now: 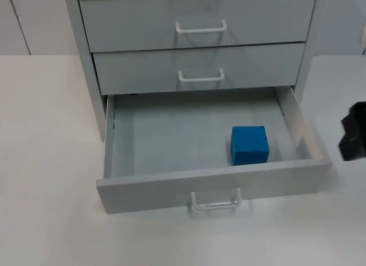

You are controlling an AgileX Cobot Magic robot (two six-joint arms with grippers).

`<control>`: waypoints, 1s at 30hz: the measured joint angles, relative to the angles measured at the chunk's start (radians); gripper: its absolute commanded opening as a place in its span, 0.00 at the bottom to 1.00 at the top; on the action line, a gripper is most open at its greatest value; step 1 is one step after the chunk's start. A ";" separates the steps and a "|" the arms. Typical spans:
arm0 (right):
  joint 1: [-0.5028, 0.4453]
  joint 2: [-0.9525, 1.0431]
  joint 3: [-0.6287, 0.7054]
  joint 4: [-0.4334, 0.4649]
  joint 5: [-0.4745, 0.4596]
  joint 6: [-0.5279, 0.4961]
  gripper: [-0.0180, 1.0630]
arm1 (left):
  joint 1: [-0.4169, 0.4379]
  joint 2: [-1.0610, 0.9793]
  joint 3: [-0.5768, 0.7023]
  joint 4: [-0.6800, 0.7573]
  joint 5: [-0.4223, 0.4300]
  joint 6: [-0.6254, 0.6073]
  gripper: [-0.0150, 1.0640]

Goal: Open the drawer with the left hand, place the block into the drawer with the right hand, then close the drawer with the left hand.

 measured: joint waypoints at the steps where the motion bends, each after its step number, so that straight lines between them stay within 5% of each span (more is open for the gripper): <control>1: -0.042 -0.009 0.000 0.049 0.010 -0.060 0.74 | 0.000 0.000 0.000 0.000 0.000 0.000 0.99; 7: -0.239 -0.050 0.000 0.212 0.088 -0.274 0.74 | 0.000 0.000 0.000 -0.006 0.000 0.000 0.99; 13: -0.358 -0.122 0.000 0.230 0.169 -0.306 0.74 | 0.000 0.000 0.000 -0.019 0.000 0.008 0.99; 26: -0.454 -0.207 0.002 0.231 0.247 -0.352 0.74 | 0.000 0.000 0.000 -0.129 0.004 0.141 0.98; 30: -0.454 -0.207 0.003 0.231 0.249 -0.369 0.74 | 0.000 0.000 0.000 -0.142 0.005 0.152 0.81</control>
